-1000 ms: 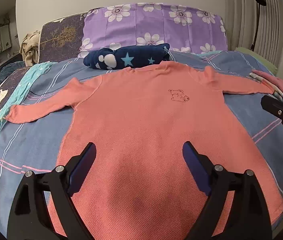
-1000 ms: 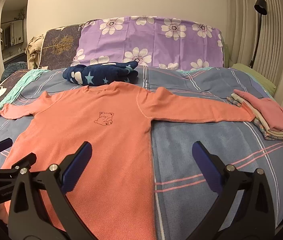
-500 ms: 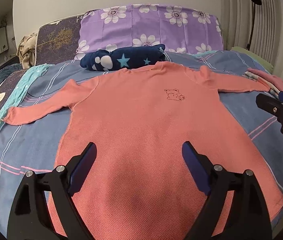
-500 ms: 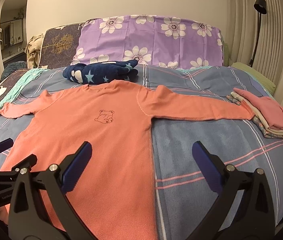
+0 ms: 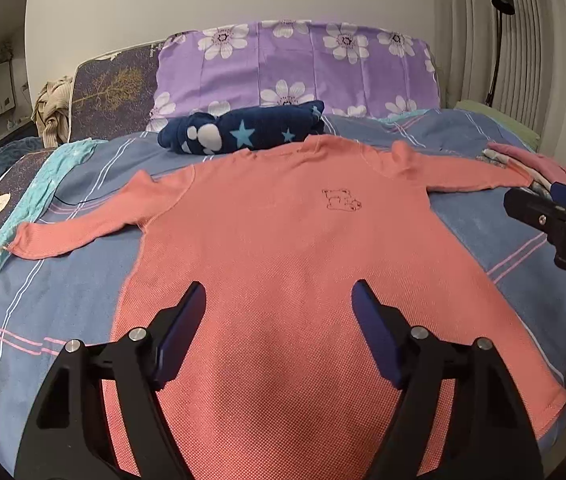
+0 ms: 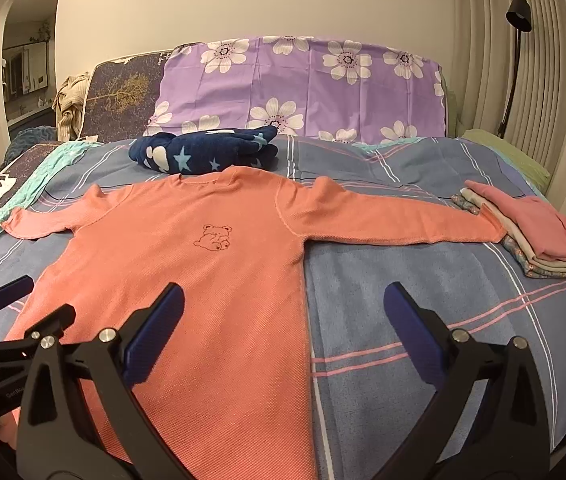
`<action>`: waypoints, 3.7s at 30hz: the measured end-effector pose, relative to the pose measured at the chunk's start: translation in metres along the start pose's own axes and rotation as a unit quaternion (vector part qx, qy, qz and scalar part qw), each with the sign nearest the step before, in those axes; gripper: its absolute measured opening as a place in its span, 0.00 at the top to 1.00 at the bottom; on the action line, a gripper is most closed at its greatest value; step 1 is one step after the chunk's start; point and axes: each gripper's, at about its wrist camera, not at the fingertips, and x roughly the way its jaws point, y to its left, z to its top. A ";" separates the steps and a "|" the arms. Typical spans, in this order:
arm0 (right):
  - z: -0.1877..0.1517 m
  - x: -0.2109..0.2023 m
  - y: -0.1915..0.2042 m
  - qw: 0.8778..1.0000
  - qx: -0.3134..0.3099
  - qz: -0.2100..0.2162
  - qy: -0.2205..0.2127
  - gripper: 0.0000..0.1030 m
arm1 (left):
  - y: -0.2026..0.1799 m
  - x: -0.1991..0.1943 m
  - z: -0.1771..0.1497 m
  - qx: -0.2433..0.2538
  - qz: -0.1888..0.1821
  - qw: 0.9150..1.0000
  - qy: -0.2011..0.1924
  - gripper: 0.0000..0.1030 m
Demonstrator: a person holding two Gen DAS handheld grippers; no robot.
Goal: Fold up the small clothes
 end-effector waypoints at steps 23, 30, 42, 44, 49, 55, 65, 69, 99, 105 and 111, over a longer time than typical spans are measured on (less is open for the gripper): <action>-0.001 0.005 -0.001 1.000 0.000 0.017 0.014 0.27 | -0.001 0.005 -0.002 0.002 -0.019 1.000 0.010 0.32; -0.004 0.019 -0.012 0.997 0.020 0.060 0.043 0.50 | 0.052 0.021 0.006 -0.090 -0.042 0.995 0.028 0.49; -0.009 0.055 -0.039 0.995 0.038 0.032 0.081 0.42 | 0.301 0.080 -0.012 -0.404 0.071 0.910 0.057 0.48; -0.009 0.061 -0.043 0.995 0.040 0.023 0.085 0.41 | 0.335 0.091 -0.017 -0.436 0.087 0.894 0.057 0.48; -0.005 0.075 -0.050 0.994 0.048 0.006 0.094 0.39 | 0.410 0.128 -0.026 -0.526 0.123 0.840 0.055 0.48; -0.002 0.091 -0.054 0.994 0.050 -0.009 0.102 0.38 | 0.451 0.150 -0.012 -0.554 0.142 0.819 0.028 0.47; -0.002 0.108 -0.052 0.992 0.053 0.000 0.113 0.38 | 0.399 0.135 0.071 -0.438 0.078 0.895 -0.038 0.99; 0.004 0.107 -0.050 0.993 0.053 0.007 0.105 0.38 | 0.296 0.123 0.135 -0.304 -0.005 0.951 -0.057 0.98; 0.092 0.272 0.065 0.932 0.067 0.263 0.239 0.47 | 0.162 0.168 0.062 -0.062 0.166 0.977 0.115 0.39; 0.093 0.298 0.096 0.942 0.054 0.235 0.234 0.96 | 0.189 0.179 0.065 -0.122 0.166 0.971 0.117 0.39; 0.126 0.237 0.049 0.960 0.076 0.235 0.133 0.95 | 0.194 0.185 0.061 -0.147 0.155 0.970 0.114 0.36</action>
